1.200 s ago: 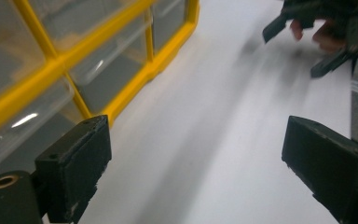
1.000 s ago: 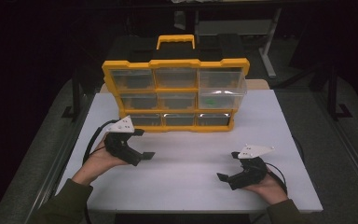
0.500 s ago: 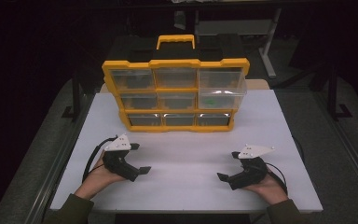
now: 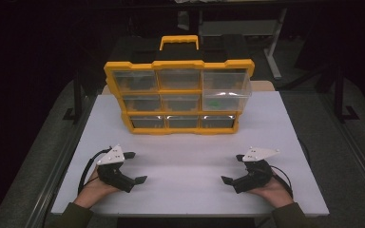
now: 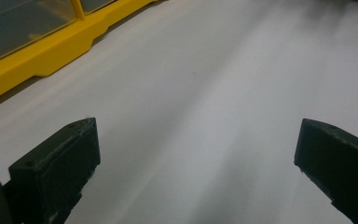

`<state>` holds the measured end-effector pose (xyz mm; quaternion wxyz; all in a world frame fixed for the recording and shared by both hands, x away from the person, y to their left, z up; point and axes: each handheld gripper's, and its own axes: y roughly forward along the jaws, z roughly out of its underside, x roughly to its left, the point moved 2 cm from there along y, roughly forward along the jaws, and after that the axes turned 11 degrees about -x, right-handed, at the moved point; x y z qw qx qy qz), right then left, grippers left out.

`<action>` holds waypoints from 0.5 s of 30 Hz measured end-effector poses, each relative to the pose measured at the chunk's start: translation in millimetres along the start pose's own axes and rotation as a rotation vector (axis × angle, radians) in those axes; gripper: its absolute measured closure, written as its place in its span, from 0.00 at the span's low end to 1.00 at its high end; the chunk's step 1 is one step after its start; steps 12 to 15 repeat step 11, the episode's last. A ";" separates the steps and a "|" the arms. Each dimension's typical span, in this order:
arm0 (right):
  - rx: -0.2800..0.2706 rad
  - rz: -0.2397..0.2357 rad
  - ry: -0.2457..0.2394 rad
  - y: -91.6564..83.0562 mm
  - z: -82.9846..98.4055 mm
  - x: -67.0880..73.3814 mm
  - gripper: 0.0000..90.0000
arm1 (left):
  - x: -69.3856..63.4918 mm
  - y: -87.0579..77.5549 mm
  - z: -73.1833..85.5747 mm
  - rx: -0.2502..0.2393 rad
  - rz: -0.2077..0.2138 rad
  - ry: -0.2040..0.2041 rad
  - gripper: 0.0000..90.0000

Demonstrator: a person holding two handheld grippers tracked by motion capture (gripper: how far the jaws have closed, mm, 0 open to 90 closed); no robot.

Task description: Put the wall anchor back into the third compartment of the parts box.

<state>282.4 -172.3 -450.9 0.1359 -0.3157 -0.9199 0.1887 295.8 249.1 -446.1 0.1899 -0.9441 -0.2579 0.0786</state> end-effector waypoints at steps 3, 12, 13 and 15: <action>0.003 -0.002 -0.002 0.3 0.3 0.4 0.01 | 0.7 0.2 2.0 0.010 -0.008 0.010 0.00; 0.012 0.004 -0.005 1.9 1.6 1.0 0.01 | 3.5 -1.0 8.9 0.044 -0.017 0.018 0.00; 0.012 0.004 -0.005 1.9 1.6 1.0 0.01 | 3.5 -1.0 8.9 0.044 -0.017 0.018 0.00; 0.012 0.004 -0.005 1.9 1.6 1.0 0.01 | 3.5 -1.0 8.9 0.044 -0.017 0.018 0.00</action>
